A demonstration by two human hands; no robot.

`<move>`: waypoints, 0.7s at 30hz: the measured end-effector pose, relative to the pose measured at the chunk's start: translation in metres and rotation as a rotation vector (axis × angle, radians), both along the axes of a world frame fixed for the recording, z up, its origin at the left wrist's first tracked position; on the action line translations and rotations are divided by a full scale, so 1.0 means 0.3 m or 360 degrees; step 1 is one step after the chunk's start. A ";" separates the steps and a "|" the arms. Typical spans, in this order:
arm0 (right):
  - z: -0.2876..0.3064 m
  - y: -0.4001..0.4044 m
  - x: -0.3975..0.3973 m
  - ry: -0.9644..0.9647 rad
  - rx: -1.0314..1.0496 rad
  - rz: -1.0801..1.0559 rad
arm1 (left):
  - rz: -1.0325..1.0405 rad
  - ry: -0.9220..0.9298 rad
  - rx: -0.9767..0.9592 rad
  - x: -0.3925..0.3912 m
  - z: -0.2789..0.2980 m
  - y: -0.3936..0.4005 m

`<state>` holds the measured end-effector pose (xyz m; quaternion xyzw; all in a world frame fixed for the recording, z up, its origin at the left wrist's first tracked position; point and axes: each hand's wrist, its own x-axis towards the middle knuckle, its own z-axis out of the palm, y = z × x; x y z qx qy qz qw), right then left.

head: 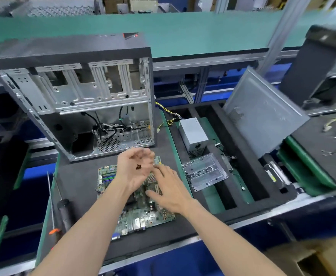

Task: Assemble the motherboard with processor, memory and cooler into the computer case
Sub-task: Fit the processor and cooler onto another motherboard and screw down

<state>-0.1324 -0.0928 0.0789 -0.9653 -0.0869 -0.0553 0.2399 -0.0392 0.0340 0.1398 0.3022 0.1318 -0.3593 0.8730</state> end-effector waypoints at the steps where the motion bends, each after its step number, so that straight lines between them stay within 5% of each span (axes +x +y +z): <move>1: -0.007 -0.031 -0.014 0.0000 0.0011 -0.0052 | -0.0059 -0.0034 0.0100 0.009 -0.008 -0.042; 5: -0.068 -0.161 -0.076 0.0005 0.0045 -0.0470 | -0.0432 -0.0392 0.0868 0.031 -0.075 -0.202; 11: -0.174 -0.328 -0.134 -0.0057 -0.0014 -0.1044 | -0.0849 -0.1665 0.2041 0.045 -0.217 -0.357; 21: -0.240 -0.392 -0.147 -0.0066 -0.0067 -0.1193 | -0.1177 -0.2158 0.2404 0.052 -0.323 -0.473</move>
